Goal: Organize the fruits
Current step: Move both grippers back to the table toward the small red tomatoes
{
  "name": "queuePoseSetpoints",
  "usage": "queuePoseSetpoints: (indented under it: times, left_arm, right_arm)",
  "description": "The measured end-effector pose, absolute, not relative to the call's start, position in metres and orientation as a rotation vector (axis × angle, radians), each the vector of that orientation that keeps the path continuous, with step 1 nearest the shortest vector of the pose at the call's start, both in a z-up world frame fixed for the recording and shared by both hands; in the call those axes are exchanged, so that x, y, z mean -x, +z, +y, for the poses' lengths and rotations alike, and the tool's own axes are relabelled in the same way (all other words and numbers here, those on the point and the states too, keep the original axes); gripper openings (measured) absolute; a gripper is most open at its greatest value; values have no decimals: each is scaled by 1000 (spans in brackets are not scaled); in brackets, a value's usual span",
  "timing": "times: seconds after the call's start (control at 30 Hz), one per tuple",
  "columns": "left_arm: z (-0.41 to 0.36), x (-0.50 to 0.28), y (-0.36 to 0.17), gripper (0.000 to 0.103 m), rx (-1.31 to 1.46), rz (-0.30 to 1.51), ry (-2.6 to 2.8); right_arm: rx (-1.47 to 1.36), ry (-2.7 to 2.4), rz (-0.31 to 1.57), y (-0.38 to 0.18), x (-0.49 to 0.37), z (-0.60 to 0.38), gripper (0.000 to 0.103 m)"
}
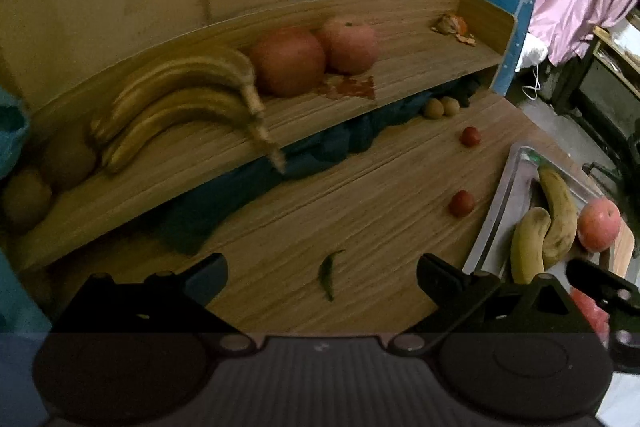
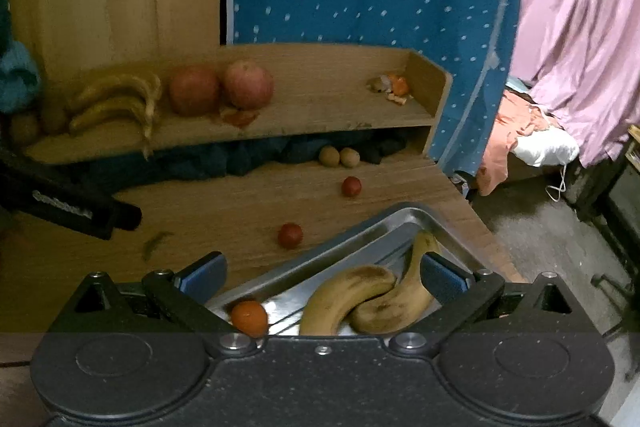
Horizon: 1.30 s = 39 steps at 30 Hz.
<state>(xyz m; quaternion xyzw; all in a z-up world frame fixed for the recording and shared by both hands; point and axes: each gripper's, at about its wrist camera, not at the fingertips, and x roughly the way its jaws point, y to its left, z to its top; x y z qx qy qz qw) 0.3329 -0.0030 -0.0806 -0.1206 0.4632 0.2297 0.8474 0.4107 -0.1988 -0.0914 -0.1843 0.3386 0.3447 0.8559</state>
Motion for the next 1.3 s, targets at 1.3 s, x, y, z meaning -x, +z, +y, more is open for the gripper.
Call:
queuePoseSetpoints:
  times: [1.3]
  left_arm:
    - [-41,-476,-154,82,386,1181,490]
  right_arm:
    - [342,985,846,-158,-595,-171,101]
